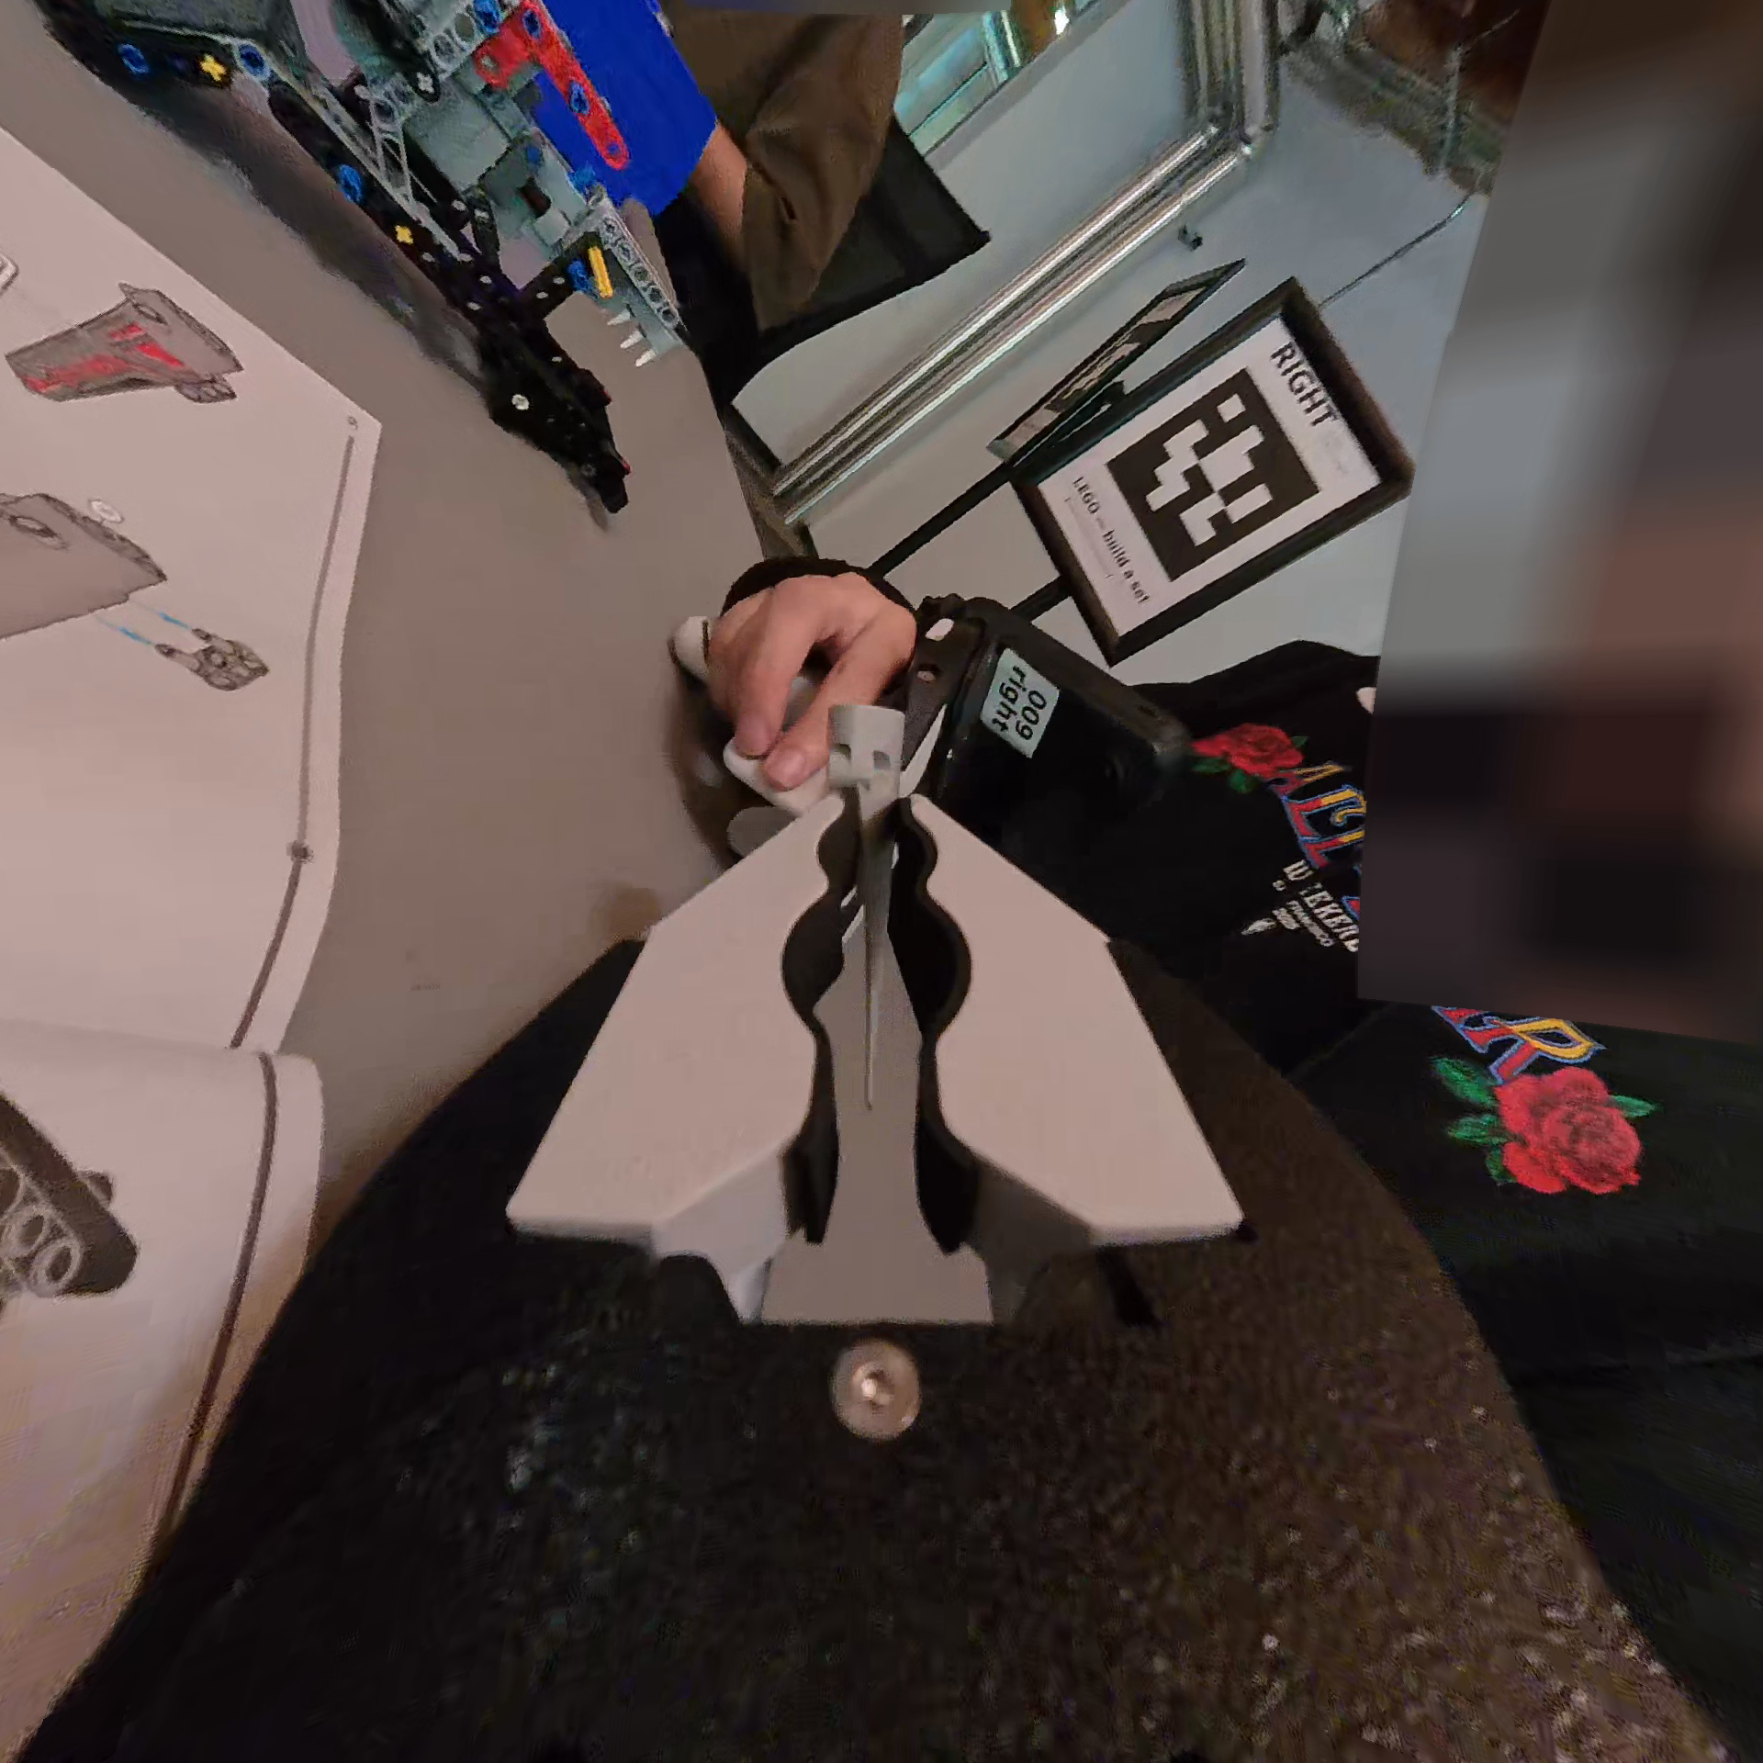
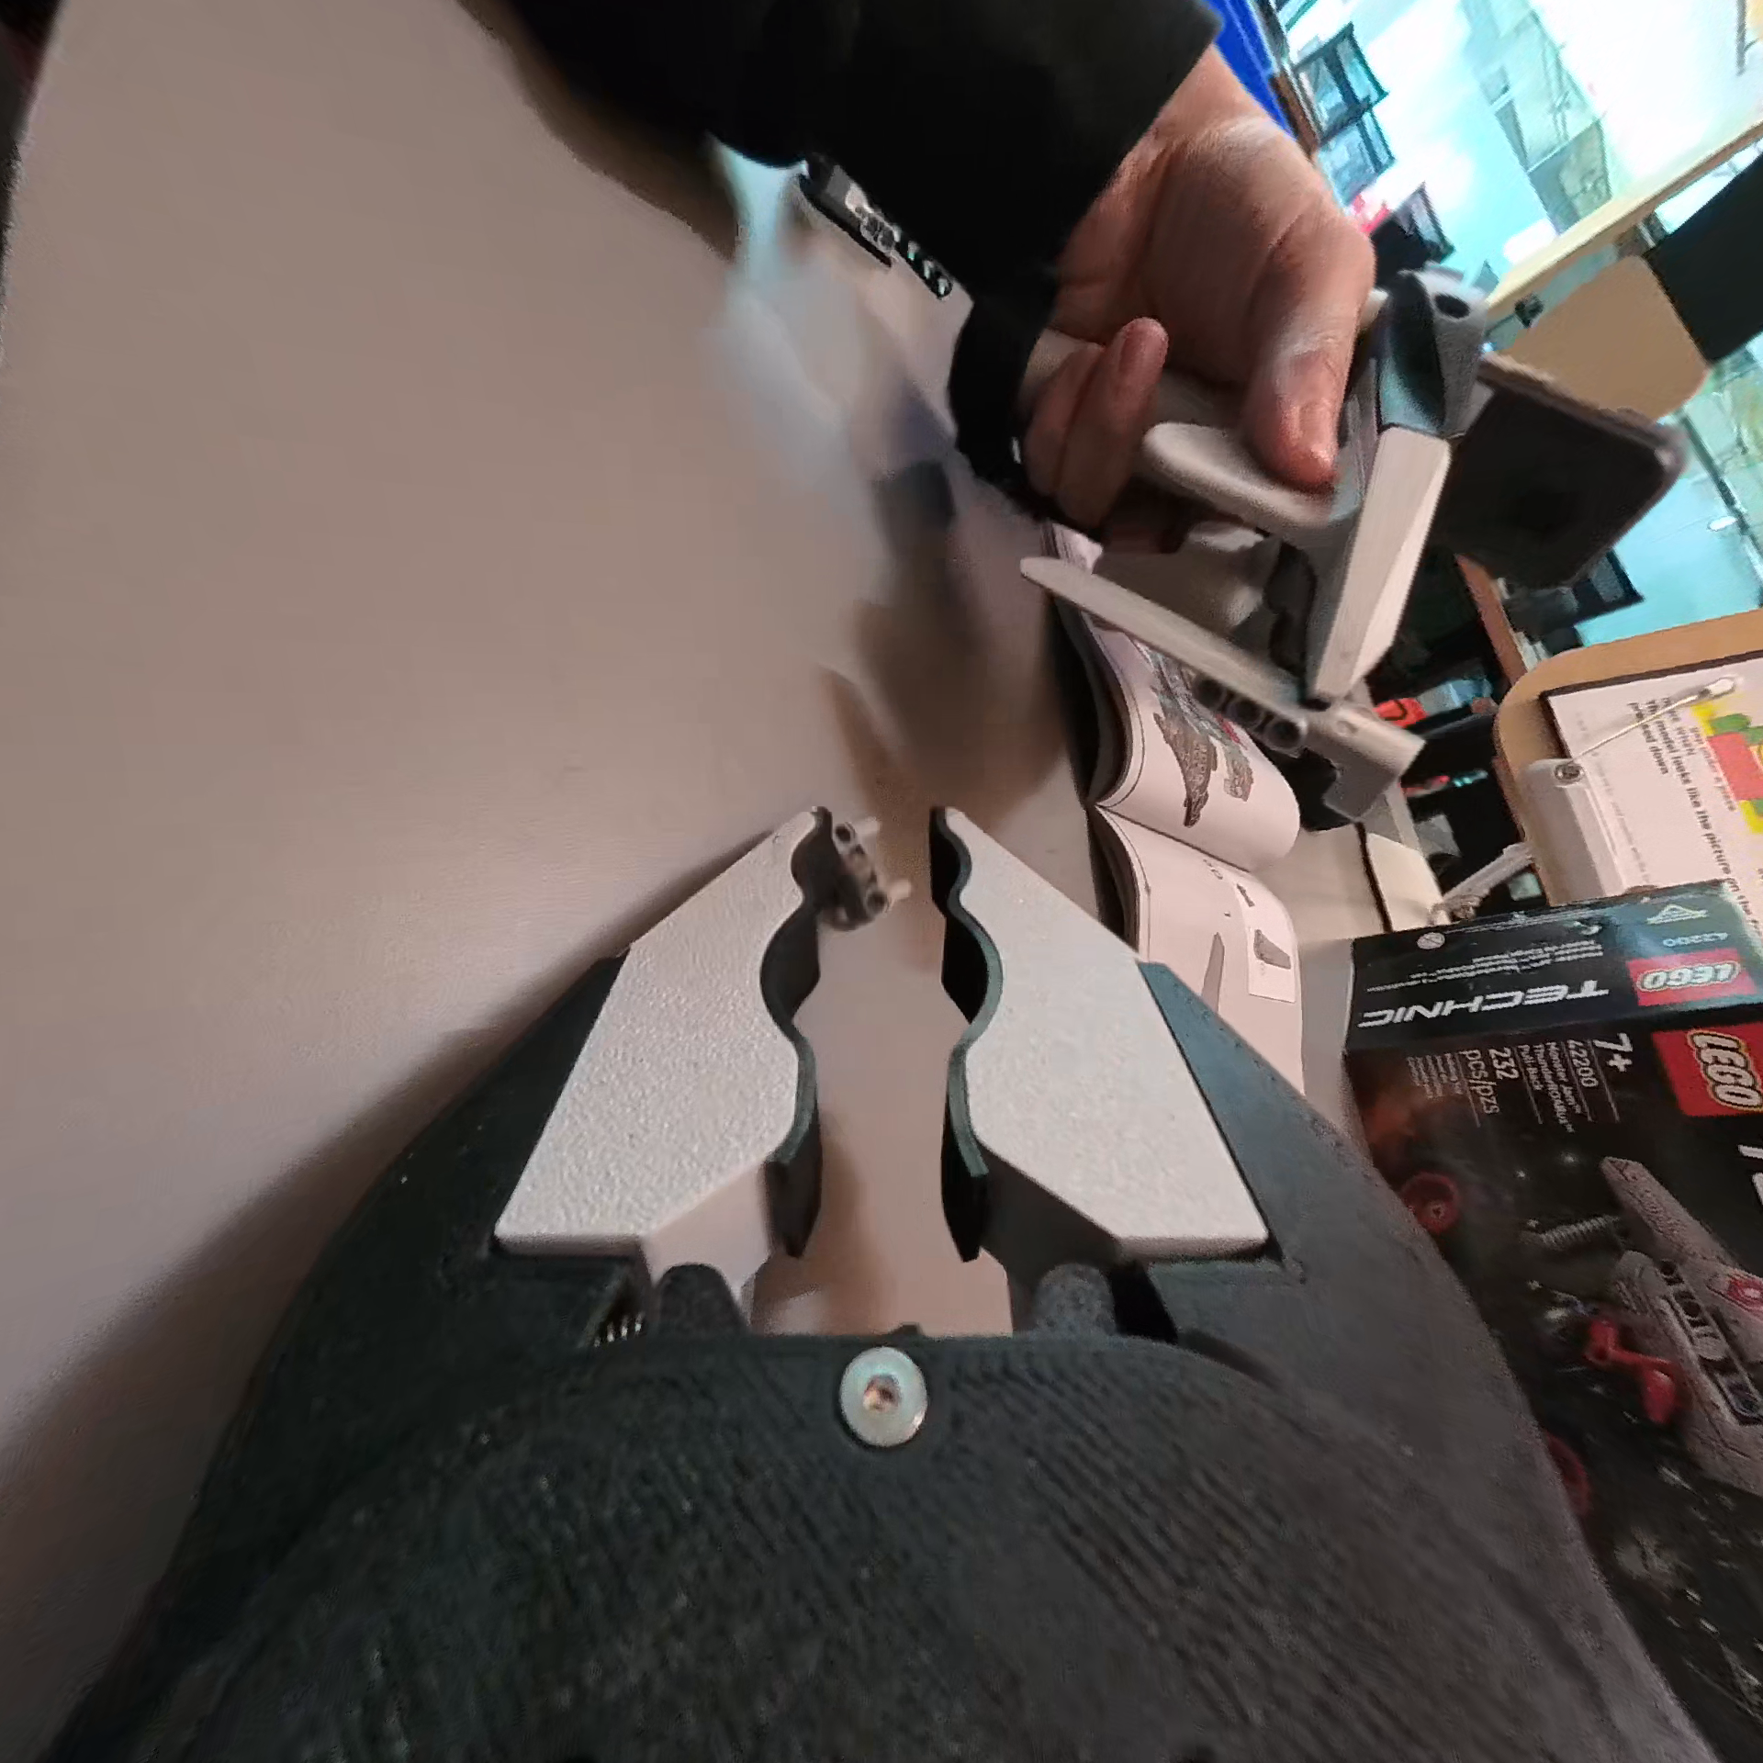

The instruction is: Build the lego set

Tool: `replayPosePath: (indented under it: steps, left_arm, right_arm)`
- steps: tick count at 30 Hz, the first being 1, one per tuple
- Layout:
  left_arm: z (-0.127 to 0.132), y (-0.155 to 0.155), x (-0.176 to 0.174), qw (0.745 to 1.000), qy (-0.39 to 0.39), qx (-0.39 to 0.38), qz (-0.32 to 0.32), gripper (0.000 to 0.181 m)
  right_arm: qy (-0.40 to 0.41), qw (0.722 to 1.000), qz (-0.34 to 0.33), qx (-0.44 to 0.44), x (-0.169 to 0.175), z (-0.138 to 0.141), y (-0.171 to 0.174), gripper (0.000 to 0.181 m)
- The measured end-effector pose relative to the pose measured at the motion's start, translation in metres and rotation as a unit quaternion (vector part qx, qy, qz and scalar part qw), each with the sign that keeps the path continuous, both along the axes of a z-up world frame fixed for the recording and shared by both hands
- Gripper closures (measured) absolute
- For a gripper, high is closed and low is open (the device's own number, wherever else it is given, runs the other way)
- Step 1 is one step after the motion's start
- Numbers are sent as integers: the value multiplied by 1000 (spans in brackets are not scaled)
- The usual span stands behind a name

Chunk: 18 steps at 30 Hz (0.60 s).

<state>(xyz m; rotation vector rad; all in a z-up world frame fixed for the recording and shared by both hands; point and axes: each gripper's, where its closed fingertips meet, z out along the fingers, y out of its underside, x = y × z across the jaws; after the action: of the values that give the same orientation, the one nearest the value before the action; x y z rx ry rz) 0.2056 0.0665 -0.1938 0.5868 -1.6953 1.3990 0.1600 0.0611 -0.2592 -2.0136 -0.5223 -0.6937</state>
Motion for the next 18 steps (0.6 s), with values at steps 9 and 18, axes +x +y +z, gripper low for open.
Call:
replayPosePath:
  steps: [9,18]
  left_arm:
    - [-27,2,8,990,-42,126,51,176]
    - [-54,7,-5,977,-12,189,101,176]
  right_arm:
    - [233,967,-105,-7,9,0,-14,147]
    - [313,931,-183,-36,7,-16,-8,142]
